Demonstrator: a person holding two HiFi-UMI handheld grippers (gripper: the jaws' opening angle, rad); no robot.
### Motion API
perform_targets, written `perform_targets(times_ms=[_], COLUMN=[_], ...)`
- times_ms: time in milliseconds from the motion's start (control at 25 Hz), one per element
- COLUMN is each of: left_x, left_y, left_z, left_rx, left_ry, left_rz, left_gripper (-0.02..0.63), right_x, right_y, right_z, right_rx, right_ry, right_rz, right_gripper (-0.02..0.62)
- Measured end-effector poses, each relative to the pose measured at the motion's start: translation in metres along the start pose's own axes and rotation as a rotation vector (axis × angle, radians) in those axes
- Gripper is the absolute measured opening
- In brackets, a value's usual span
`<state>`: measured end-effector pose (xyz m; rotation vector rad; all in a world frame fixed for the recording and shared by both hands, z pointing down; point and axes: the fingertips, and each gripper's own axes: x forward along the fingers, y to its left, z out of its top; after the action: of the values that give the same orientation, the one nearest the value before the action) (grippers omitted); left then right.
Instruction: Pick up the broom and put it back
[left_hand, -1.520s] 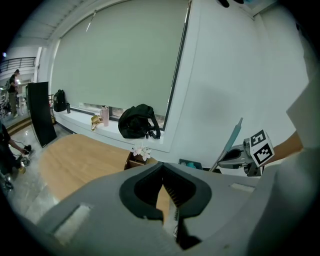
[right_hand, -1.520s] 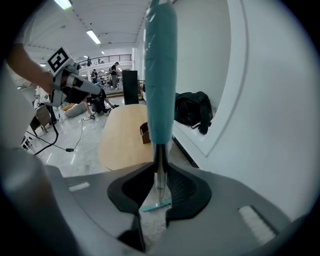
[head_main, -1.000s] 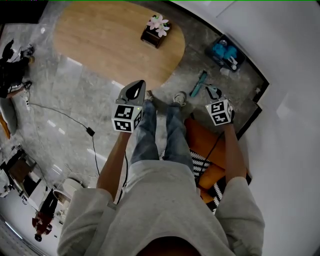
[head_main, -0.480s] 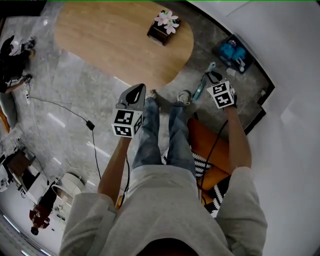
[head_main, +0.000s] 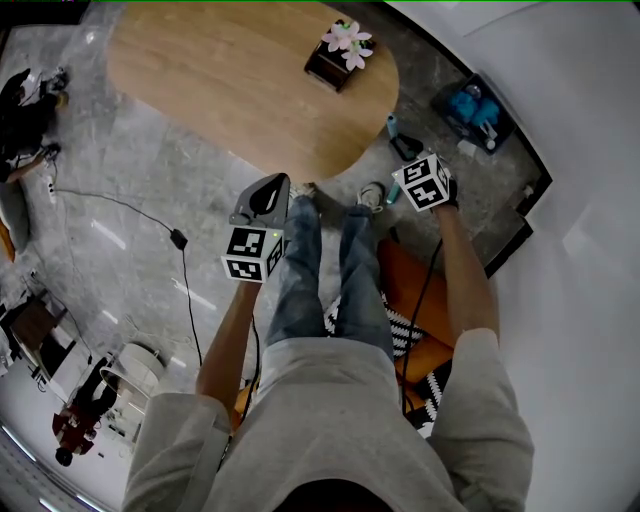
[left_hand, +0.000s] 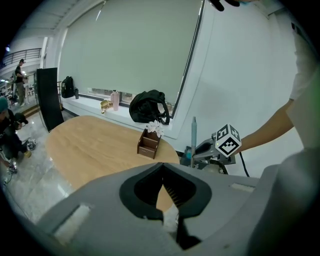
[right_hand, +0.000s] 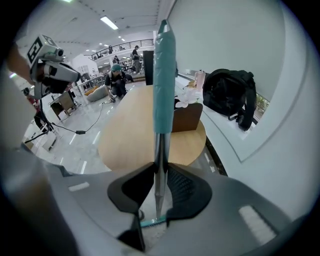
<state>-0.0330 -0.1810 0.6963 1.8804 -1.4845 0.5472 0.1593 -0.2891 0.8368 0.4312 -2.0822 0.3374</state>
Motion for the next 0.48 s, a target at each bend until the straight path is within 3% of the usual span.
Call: perform_targets(times_ms=[480], left_x=[0.002], left_y=[0.021], left_z=[-0.012], left_rx=[-0.025], left_ry=[0.012], left_rz=[0.007], left_gripper=[0.0], right_x=[0.057], right_y=[0.009], right_z=[0.03], right_rx=[-0.005], right_ry=[0.015], right_rz=[-0.007], right_gripper=[0.084])
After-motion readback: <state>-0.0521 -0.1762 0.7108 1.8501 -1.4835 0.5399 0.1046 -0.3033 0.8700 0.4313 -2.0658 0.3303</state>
